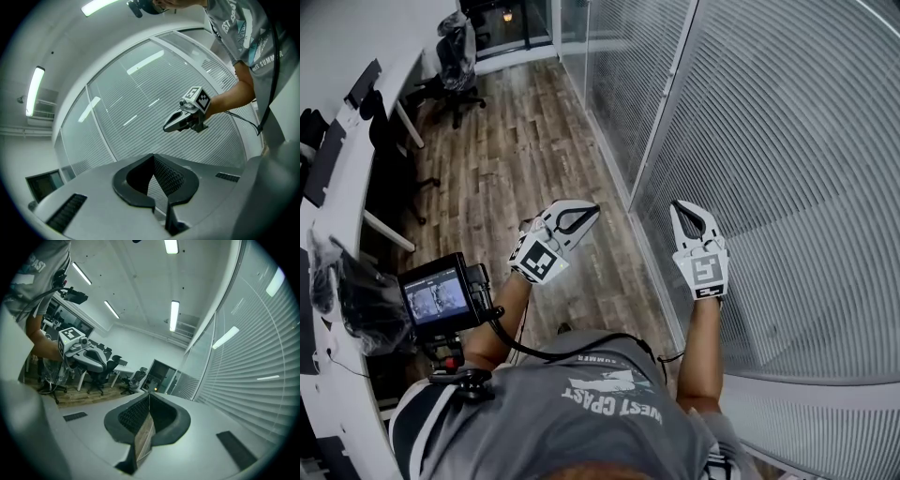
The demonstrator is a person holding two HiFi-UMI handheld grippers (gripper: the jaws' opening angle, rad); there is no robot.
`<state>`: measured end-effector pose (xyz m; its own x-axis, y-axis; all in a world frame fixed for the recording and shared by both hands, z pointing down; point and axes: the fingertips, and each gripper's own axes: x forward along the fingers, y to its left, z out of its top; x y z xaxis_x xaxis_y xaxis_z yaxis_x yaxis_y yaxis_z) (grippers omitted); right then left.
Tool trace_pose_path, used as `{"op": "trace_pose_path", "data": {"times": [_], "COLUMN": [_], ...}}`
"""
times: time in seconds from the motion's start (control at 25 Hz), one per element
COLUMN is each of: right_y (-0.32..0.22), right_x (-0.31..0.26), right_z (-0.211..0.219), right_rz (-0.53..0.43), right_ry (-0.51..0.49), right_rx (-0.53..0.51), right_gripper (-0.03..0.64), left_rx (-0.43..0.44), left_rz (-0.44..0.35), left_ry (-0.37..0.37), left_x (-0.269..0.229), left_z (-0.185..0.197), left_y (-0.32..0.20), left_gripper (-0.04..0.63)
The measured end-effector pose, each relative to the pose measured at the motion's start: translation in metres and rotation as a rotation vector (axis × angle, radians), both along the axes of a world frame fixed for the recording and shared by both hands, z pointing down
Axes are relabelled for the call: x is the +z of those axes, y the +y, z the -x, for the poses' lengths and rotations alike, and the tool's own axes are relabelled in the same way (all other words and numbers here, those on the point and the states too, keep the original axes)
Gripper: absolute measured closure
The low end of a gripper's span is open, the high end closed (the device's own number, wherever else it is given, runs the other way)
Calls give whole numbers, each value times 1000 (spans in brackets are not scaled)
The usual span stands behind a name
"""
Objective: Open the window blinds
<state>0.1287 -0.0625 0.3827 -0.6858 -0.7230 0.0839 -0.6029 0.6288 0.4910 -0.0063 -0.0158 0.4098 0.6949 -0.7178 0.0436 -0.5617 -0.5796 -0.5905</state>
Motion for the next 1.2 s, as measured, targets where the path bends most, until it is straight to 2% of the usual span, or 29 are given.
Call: {"op": "trace_pose_path", "data": {"times": [0.52,0.72,0.92,1.2], "right_y": [-38,-95,-113,-117], "right_x": [0,2,6,6], "right_z": [75,83,88,92], "right_rz": [-20,17,16,4], "right_ry": [21,43,41,18], "right_rx": [33,49,50,45], "right_gripper": [613,614,614,614], "left_rx": [17,37,28,38], "left_rz": [-15,18,22,18], "left_ry": [27,35,39,12], "left_x": [4,3,12,14], "left_z": [84,91,98,97], "left_y": [-44,-99,-117,-114], "left_gripper": [592,592,592,592]}}
